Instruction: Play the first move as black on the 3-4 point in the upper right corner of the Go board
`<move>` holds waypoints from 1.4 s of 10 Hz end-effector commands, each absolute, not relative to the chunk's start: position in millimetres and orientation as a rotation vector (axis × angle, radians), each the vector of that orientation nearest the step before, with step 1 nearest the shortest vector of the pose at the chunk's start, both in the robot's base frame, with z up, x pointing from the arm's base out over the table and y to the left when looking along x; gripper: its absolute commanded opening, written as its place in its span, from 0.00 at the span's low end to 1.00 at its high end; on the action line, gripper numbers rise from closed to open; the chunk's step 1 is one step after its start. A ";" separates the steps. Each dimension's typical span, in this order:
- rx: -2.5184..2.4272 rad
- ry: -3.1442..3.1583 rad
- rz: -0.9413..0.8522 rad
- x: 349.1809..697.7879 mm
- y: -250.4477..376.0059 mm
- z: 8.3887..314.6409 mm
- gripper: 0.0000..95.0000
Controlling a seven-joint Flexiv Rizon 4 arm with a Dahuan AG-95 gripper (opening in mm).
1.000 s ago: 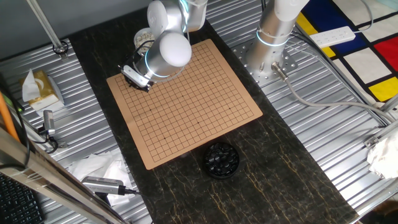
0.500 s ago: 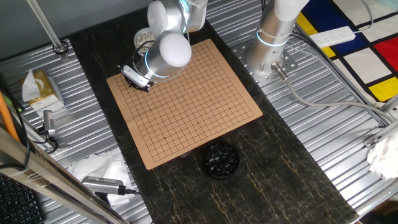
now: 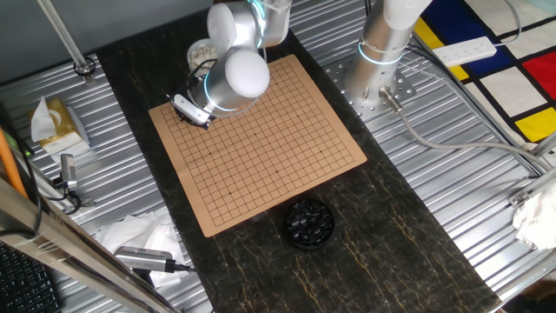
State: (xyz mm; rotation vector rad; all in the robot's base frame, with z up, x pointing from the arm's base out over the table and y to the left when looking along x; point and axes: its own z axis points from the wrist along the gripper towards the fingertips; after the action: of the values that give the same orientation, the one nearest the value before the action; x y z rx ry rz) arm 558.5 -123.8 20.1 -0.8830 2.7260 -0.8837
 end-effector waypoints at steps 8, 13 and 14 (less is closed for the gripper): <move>-0.887 2.742 -0.870 557.0 -127.0 17.7 0.00; -0.877 2.745 -0.857 557.1 -126.8 17.6 0.00; -0.874 2.745 -0.851 557.1 -126.8 17.6 0.00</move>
State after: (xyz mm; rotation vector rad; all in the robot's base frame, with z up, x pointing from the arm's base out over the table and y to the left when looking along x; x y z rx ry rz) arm 557.3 -126.7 17.5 -0.8745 2.7463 -0.8505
